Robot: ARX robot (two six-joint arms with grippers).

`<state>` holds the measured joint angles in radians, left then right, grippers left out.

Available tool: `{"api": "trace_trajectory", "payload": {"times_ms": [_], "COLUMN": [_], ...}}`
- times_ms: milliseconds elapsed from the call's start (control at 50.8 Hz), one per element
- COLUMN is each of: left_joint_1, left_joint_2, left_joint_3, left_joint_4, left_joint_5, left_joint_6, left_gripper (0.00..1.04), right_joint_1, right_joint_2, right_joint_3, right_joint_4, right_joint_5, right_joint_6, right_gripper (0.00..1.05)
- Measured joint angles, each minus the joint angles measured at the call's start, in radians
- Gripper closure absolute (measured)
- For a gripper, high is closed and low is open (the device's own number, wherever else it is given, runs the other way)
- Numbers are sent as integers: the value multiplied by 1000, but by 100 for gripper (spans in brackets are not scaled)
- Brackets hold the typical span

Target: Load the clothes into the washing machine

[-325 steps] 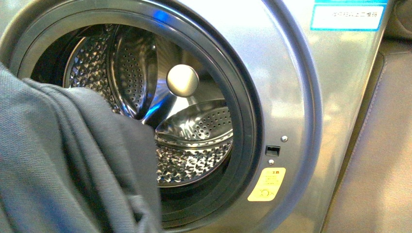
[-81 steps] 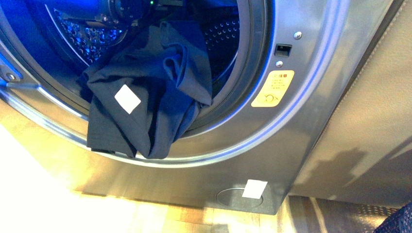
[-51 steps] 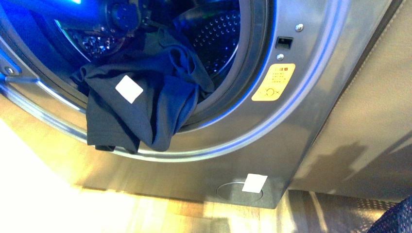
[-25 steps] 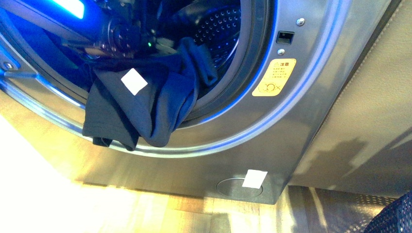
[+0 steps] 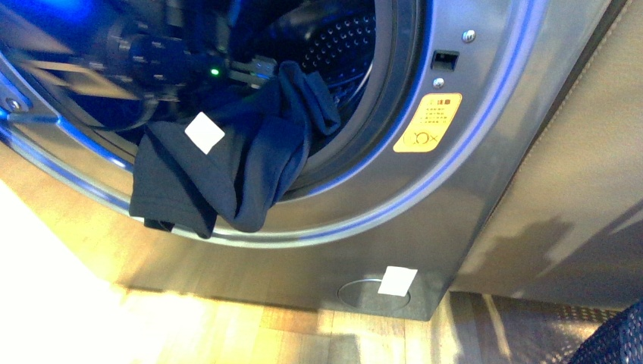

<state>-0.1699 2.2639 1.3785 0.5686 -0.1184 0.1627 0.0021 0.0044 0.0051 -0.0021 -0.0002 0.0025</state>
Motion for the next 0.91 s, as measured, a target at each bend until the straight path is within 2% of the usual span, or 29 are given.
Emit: {"api": "trace_trajectory", "payload": {"times_ms": [512,906], "left_joint_1": [-17,-89], "left_joint_2": [-298,-467], "left_joint_3": [-291,-504], "left_joint_4": [5,72], "left_joint_5": [60,127], "left_joint_6": [-114,-119], "left_gripper": [6,6], "right_joint_1": [0,0], "right_joint_2": [0,0], "right_joint_3": [0,0], "right_joint_4": [0,0], "right_joint_5": [0,0], "right_joint_6": [0,0], "right_gripper": [102,102]}}
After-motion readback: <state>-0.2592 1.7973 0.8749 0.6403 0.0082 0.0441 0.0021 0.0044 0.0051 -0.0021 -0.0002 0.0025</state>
